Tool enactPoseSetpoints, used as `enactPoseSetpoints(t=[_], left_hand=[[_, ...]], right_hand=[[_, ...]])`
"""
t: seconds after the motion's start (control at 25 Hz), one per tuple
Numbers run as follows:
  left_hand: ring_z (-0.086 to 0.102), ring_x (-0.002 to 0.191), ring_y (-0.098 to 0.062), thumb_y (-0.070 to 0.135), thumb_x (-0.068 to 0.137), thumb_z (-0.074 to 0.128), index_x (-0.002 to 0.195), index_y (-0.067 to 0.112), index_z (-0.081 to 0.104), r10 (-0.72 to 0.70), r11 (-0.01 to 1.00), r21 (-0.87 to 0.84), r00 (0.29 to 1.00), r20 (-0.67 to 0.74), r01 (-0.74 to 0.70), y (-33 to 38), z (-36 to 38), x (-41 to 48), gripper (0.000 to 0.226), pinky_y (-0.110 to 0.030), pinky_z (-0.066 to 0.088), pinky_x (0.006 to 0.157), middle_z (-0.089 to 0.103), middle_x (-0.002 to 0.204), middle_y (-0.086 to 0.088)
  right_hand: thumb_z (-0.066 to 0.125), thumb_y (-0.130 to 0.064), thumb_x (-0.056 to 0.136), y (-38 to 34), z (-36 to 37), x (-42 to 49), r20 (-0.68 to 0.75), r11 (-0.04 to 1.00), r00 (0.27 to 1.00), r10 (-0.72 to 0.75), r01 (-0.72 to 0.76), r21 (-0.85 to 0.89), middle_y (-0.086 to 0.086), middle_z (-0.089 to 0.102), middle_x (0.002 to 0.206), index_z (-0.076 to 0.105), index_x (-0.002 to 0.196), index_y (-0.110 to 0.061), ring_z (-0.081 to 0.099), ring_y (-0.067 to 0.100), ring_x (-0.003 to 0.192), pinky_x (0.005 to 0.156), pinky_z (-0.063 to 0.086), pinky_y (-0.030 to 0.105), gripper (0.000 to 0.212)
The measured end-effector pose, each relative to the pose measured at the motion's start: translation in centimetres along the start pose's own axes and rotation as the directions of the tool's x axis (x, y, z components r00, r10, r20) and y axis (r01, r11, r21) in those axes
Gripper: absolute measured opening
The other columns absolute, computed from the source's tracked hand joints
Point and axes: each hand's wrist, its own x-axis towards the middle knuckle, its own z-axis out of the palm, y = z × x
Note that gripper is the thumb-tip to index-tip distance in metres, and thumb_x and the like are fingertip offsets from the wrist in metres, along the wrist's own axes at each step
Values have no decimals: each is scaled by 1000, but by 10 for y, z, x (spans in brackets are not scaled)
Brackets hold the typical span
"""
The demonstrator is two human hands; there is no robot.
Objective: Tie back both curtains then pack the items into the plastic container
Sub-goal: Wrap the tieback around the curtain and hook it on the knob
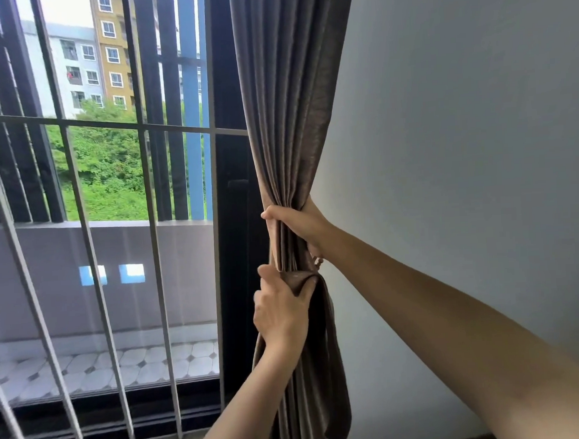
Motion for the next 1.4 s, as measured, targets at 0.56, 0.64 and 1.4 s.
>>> enactPoseSetpoints(t=[0.56, 0.64, 1.4], left_hand=[[53, 119, -31, 85, 52, 48, 132, 5, 40, -84, 994, -50, 980, 178, 94, -8, 20, 23, 113, -48, 42, 102, 60, 123, -11], [50, 123, -33, 77, 60, 55, 143, 0, 22, -122, 989, -69, 982, 141, 133, -1, 27, 22, 118, -48, 37, 107, 58, 128, -16], [64, 71, -20, 45, 83, 63, 94, 11, 63, -178, 978, -138, 970, -166, 156, -4, 36, 31, 36, -25, 40, 64, 69, 80, -2]], right_hand=[[71, -24, 78, 0, 11, 2, -104, 996, 994, 33, -23, 90, 1, 45, 128, 21, 139, -23, 47, 16, 107, 90, 41, 26, 79], [69, -23, 80, -2, 17, 1, -105, 991, 993, 44, -30, 127, 0, 44, 125, 20, 139, -23, 46, 15, 106, 89, 40, 25, 77], [72, -16, 80, 92, -72, -6, 249, 793, 946, 207, -13, -609, 2, 51, 120, 47, 132, -16, 52, 18, 100, 91, 46, 33, 58]])
